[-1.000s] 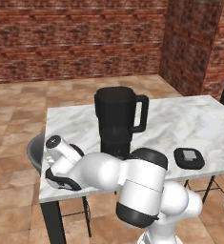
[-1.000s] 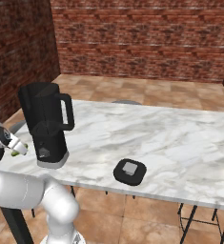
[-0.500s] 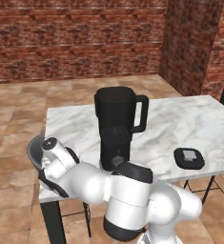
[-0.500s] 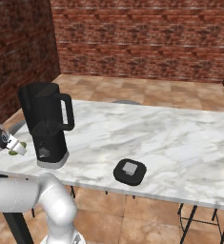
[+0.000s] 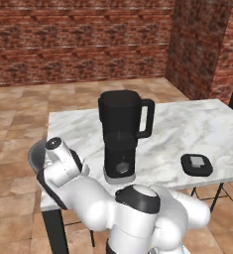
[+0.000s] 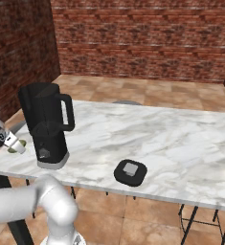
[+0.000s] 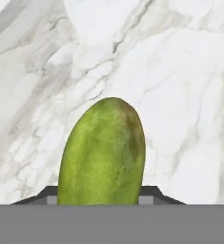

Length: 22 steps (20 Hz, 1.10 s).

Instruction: Open the blender lid, put the mango in the blender, close the lid, and start the blender.

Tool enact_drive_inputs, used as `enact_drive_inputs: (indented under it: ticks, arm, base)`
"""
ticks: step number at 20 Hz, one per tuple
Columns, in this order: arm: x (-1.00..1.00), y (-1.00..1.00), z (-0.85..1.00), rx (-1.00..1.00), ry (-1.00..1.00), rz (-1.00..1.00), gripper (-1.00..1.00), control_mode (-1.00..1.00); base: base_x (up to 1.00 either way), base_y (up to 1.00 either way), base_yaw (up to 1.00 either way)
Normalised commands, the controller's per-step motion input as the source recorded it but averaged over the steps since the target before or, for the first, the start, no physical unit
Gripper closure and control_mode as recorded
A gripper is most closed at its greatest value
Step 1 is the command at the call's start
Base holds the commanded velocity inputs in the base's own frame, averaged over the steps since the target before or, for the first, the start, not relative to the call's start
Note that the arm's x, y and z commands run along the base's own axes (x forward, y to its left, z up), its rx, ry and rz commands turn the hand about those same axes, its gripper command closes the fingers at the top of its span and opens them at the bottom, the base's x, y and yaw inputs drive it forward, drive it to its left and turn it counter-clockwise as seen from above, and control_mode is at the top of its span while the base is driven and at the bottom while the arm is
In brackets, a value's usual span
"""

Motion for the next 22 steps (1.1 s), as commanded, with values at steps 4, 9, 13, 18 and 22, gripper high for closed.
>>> enact_drive_inputs:
  ticks: [4,9,13,18,22]
  arm:
    - [-0.56,-0.57,0.87,0.07,-0.24,-0.03,1.00,-1.00]
    - [-0.53,-0.26,1.00,0.04,-0.33,-0.03,1.00,-1.00]
    - [-0.37,-0.01,1.00,0.00,-0.31,-0.04,1.00,-1.00]
    - [-0.20,0.30,1.00,0.00,-0.27,-0.04,1.00,-1.00]
    - [-0.13,0.22,1.00,0.00,-0.23,-0.04,1.00,-1.00]
  base:
    - [0.00,0.00,0.00]
    - [0.00,0.00,0.00]
    - [0.00,0.00,0.00]
    - [0.00,0.00,0.00]
    - [0.00,0.00,0.00]
